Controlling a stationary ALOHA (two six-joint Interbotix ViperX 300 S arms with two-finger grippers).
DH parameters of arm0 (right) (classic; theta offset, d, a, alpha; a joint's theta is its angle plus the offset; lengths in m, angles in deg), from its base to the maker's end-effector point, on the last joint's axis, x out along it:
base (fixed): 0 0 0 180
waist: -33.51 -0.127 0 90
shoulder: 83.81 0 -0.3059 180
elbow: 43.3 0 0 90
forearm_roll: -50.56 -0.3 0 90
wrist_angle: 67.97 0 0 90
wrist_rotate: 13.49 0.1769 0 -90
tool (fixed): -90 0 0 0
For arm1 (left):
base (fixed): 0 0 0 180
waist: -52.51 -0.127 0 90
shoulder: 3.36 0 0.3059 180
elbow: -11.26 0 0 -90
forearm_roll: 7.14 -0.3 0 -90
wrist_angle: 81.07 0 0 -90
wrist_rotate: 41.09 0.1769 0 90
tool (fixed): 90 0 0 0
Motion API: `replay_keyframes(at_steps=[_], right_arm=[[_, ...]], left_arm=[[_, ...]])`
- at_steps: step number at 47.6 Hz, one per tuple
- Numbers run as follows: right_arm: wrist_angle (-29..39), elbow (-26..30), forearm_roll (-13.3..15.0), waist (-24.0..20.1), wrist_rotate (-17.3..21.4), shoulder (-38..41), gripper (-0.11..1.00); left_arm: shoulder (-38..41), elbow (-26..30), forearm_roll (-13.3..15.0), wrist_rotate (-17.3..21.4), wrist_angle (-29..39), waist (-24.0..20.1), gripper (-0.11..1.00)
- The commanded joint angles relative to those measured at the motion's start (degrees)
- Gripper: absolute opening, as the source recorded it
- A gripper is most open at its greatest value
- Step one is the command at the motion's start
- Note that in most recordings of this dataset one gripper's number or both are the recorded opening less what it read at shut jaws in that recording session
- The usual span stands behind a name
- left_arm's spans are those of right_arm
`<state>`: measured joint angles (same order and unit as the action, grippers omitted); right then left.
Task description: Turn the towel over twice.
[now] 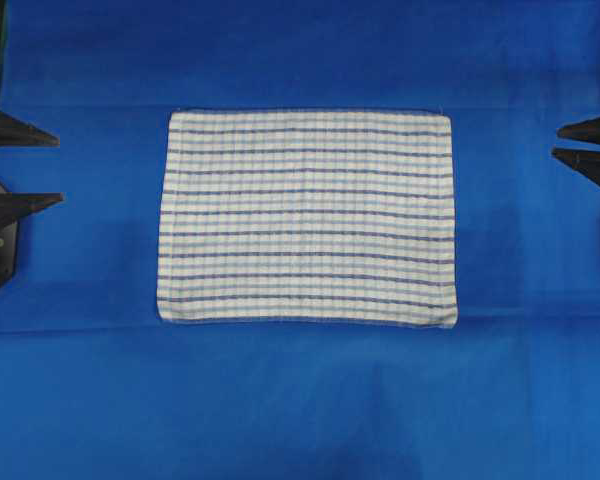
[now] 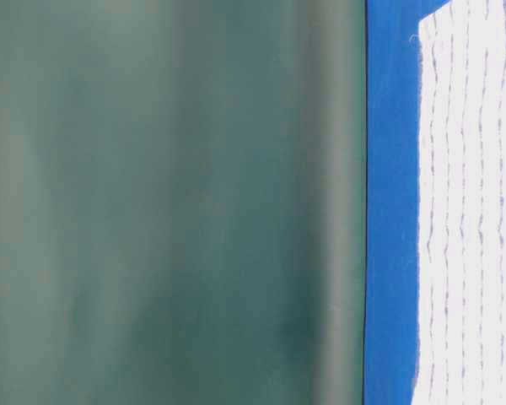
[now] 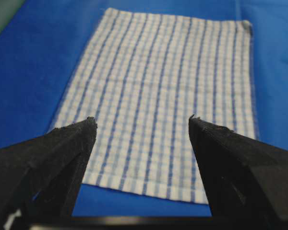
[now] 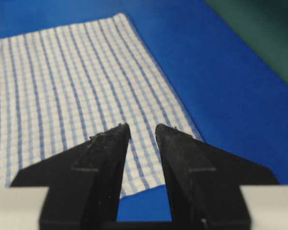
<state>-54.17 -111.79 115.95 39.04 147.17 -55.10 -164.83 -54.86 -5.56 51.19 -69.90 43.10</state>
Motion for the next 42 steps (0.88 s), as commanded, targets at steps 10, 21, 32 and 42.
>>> replay_keyframes(at_steps=[10, 21, 32, 42], right_arm=[[-0.35, 0.79, 0.0, 0.0, 0.09, 0.26, 0.38], [-0.35, 0.7, 0.0, 0.0, 0.09, 0.35, 0.38], [-0.44, 0.7, 0.0, 0.09, 0.09, 0.35, 0.38], [-0.62, 0.7, 0.09, 0.0, 0.09, 0.44, 0.38]], left_arm=[[0.44, -0.18, 0.09, -0.26, -1.67, 0.79, 0.73], [0.44, -0.26, 0.09, -0.88, -1.58, 1.58, 0.73], [0.44, -0.26, 0.09, -0.88, -1.49, 1.49, 0.73], [0.44, -0.26, 0.09, -0.88, -1.49, 1.49, 0.73]])
